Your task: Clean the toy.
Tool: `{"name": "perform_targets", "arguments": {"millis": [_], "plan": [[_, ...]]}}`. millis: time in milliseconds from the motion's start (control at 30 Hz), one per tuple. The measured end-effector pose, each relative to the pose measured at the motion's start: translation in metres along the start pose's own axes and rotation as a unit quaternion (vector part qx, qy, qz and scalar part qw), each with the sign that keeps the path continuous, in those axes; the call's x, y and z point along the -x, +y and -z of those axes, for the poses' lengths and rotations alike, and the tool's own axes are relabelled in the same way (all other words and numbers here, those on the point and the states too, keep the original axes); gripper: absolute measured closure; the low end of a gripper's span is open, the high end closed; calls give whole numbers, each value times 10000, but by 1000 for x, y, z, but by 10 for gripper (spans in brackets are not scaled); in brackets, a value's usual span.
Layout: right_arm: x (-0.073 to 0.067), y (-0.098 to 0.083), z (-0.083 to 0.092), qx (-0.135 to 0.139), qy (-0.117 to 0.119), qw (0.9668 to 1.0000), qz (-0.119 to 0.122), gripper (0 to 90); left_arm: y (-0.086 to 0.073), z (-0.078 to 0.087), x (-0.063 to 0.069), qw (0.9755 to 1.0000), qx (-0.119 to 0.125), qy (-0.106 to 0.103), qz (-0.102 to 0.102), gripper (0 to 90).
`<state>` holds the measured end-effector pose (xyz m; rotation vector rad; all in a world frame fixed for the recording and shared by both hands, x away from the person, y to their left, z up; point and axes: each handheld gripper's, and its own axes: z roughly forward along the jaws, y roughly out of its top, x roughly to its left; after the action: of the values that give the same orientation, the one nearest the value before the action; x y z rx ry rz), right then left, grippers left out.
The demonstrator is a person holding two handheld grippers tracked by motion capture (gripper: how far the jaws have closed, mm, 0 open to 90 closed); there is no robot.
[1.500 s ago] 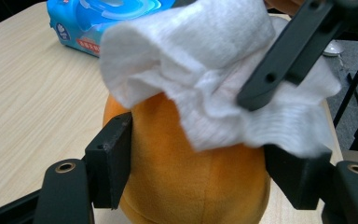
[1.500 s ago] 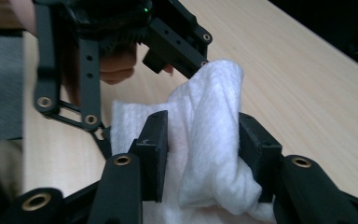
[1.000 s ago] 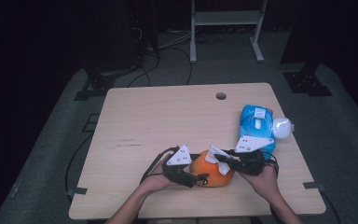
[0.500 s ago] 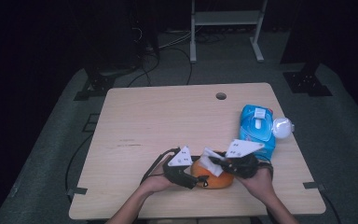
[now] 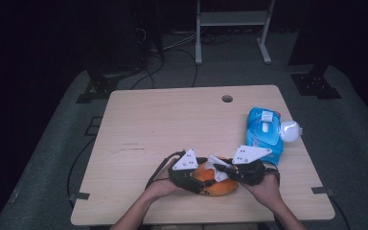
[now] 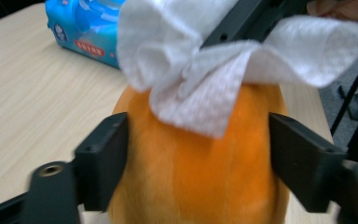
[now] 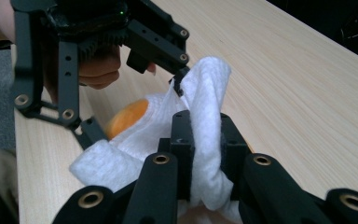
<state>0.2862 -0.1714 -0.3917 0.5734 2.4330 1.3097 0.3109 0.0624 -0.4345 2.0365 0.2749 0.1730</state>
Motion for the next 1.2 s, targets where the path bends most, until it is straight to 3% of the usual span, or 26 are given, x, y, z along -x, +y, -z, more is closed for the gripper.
{"name": "perform_targets", "arguments": {"millis": [267,367,433,500,600,700,900,1000,1133,1200], "plan": [[22,-18,17,74,-46,9987,-507,794,-5,4,-7,9999,-13,8,141,284],[28,-24,21,-1,-132,9982,-582,794,-8,6,-8,9998,25,-11,180,284],[28,-24,22,60,-50,9976,-690,794,-8,4,-8,9998,16,23,203,283],[25,-20,21,127,-8,9979,-634,795,-7,3,-7,9997,20,55,219,280],[17,-14,18,253,283,9977,-565,794,-8,1,-8,9994,69,123,307,280],[11,-11,15,164,262,9988,-389,794,-8,3,-8,9996,63,112,256,280],[31,-24,21,141,124,9968,-774,795,-9,3,-9,9993,94,79,347,282],[28,-23,20,190,181,9966,-785,795,-6,0,-3,9998,47,148,113,274],[12,-11,11,193,359,9980,-484,794,0,-5,8,9996,-18,197,-191,266],[9,-8,9,117,278,9989,-360,794,0,-3,7,9997,-8,188,-160,267]]}}
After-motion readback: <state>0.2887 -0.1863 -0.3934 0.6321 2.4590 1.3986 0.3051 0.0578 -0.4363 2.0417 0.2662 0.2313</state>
